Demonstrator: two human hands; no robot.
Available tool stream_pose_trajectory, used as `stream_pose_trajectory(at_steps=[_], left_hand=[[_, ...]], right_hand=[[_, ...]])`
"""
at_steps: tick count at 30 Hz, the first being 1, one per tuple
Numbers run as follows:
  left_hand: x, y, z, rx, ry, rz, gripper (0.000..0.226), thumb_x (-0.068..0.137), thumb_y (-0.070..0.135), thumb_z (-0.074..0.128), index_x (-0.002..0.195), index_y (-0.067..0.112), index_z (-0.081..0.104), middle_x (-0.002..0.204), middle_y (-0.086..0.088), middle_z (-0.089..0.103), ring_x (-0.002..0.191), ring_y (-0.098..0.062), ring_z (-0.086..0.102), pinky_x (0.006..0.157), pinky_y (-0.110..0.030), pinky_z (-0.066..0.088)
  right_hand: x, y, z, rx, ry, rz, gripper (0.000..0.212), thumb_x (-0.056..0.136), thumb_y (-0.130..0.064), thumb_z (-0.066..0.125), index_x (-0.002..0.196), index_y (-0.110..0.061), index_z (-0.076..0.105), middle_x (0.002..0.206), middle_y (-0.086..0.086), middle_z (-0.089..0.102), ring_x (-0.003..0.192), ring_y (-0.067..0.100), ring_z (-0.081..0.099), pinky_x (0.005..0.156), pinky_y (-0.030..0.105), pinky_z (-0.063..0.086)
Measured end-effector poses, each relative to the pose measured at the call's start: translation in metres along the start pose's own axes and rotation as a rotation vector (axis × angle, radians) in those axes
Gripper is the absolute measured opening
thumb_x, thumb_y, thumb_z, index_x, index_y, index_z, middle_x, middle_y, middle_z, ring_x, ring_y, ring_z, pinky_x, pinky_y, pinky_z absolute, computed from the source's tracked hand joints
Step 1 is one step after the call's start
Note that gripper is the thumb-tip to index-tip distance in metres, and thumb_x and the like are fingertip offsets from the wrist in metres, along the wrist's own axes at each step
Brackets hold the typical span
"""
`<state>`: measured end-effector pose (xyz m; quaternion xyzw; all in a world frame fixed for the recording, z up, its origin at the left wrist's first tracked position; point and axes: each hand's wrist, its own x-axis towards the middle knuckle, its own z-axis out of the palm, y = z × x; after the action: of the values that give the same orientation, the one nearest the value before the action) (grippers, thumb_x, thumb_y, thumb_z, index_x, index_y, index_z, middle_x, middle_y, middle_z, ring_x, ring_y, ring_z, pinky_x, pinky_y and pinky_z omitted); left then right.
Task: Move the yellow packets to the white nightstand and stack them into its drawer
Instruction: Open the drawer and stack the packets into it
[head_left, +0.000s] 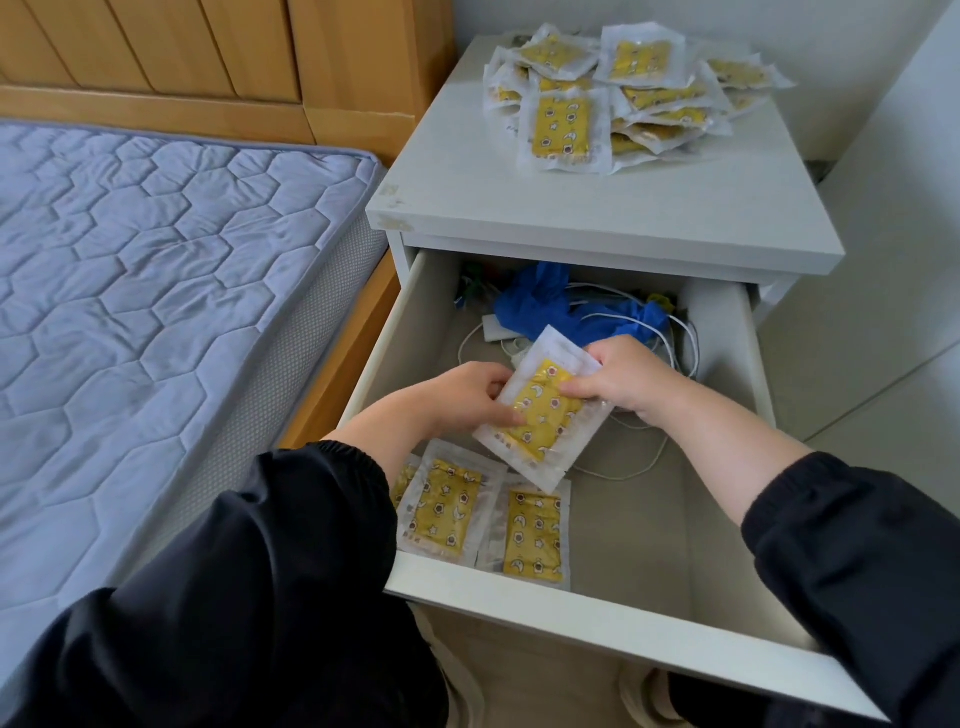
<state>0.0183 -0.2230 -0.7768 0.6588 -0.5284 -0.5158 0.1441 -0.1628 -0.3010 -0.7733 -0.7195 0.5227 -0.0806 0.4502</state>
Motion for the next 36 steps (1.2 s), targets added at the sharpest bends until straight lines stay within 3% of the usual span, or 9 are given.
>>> stream_pose_trajectory(at_steps=[5, 8, 10, 12, 17, 20, 23, 31, 36], left_hand=[[0.011, -0.021, 0.021, 0.747, -0.187, -0.045, 0.067, 0.075, 0.027, 0.08, 0.133, 0.018, 0.048, 0.128, 0.0, 0.055, 0.115, -0.021, 0.053, 0.093, -0.031, 0.045], [0.016, -0.023, 0.029, 1.003, -0.229, -0.008, 0.069, 0.072, 0.029, 0.082, 0.131, 0.017, 0.049, 0.128, -0.005, 0.053, 0.118, -0.025, 0.049, 0.095, -0.037, 0.045], [0.017, -0.025, 0.027, 1.092, -0.253, -0.02, 0.067, 0.073, 0.03, 0.082, 0.13, 0.015, 0.05, 0.128, -0.007, 0.053, 0.117, -0.026, 0.05, 0.093, -0.036, 0.045], [0.014, -0.029, 0.021, 1.134, -0.284, -0.065, 0.066, 0.074, 0.03, 0.081, 0.129, 0.013, 0.05, 0.129, -0.008, 0.053, 0.117, -0.027, 0.051, 0.091, -0.034, 0.043], [0.002, -0.036, 0.005, 1.074, -0.274, -0.133, 0.068, 0.074, 0.032, 0.081, 0.129, 0.013, 0.046, 0.128, -0.006, 0.052, 0.116, -0.027, 0.052, 0.094, -0.037, 0.045], [0.002, -0.037, 0.001, 1.032, -0.294, -0.16, 0.068, 0.071, 0.034, 0.083, 0.126, 0.015, 0.047, 0.125, -0.005, 0.054, 0.112, -0.026, 0.054, 0.094, -0.039, 0.047], [0.004, -0.035, 0.002, 1.058, -0.335, -0.156, 0.073, 0.07, 0.032, 0.084, 0.128, 0.014, 0.045, 0.128, -0.005, 0.052, 0.116, -0.026, 0.052, 0.096, -0.037, 0.046], [0.004, -0.033, 0.006, 1.079, -0.361, -0.123, 0.078, 0.069, 0.03, 0.085, 0.132, 0.015, 0.042, 0.129, -0.005, 0.051, 0.118, -0.025, 0.05, 0.093, -0.036, 0.044], [0.003, -0.034, 0.007, 1.105, -0.363, -0.145, 0.08, 0.069, 0.033, 0.085, 0.134, 0.017, 0.041, 0.129, -0.004, 0.05, 0.117, -0.025, 0.051, 0.097, -0.038, 0.046]], right_hand=[[0.001, 0.008, -0.008, -0.377, -0.082, 0.163, 0.031, 0.08, -0.022, 0.075, 0.1, -0.001, 0.066, 0.101, 0.013, 0.065, 0.092, 0.025, 0.061, 0.073, 0.028, 0.044], [-0.006, 0.001, 0.009, -0.547, -0.197, 0.175, 0.04, 0.082, -0.029, 0.072, 0.109, 0.0, 0.065, 0.107, 0.012, 0.064, 0.097, 0.025, 0.061, 0.071, 0.026, 0.042], [-0.009, 0.0, 0.023, -0.534, -0.25, 0.179, 0.04, 0.081, -0.029, 0.073, 0.109, -0.002, 0.065, 0.104, 0.01, 0.065, 0.095, 0.024, 0.062, 0.069, 0.027, 0.044], [-0.012, 0.003, 0.041, -0.484, -0.29, 0.185, 0.041, 0.081, -0.028, 0.074, 0.112, -0.004, 0.062, 0.1, 0.007, 0.062, 0.09, 0.022, 0.06, 0.07, 0.028, 0.045], [-0.019, 0.013, 0.082, -0.465, -0.376, 0.136, 0.036, 0.083, -0.026, 0.072, 0.113, -0.008, 0.063, 0.113, 0.009, 0.065, 0.103, 0.024, 0.062, 0.077, 0.027, 0.045], [-0.021, 0.014, 0.081, -0.625, -0.307, 0.026, 0.037, 0.08, -0.038, 0.072, 0.107, -0.013, 0.064, 0.11, 0.007, 0.056, 0.1, 0.022, 0.054, 0.076, 0.029, 0.044], [-0.022, 0.017, 0.08, -0.718, -0.305, 0.024, 0.052, 0.081, -0.045, 0.069, 0.121, -0.015, 0.056, 0.122, 0.008, 0.045, 0.112, 0.025, 0.048, 0.087, 0.033, 0.046], [-0.028, 0.014, 0.082, -0.503, -0.412, 0.05, 0.065, 0.077, -0.025, 0.077, 0.132, -0.012, 0.044, 0.13, 0.007, 0.053, 0.113, 0.023, 0.055, 0.09, 0.031, 0.049], [-0.034, 0.013, 0.084, -0.464, -0.301, 0.072, 0.073, 0.071, -0.028, 0.082, 0.133, -0.016, 0.044, 0.131, 0.006, 0.041, 0.114, 0.024, 0.051, 0.091, 0.033, 0.048]])
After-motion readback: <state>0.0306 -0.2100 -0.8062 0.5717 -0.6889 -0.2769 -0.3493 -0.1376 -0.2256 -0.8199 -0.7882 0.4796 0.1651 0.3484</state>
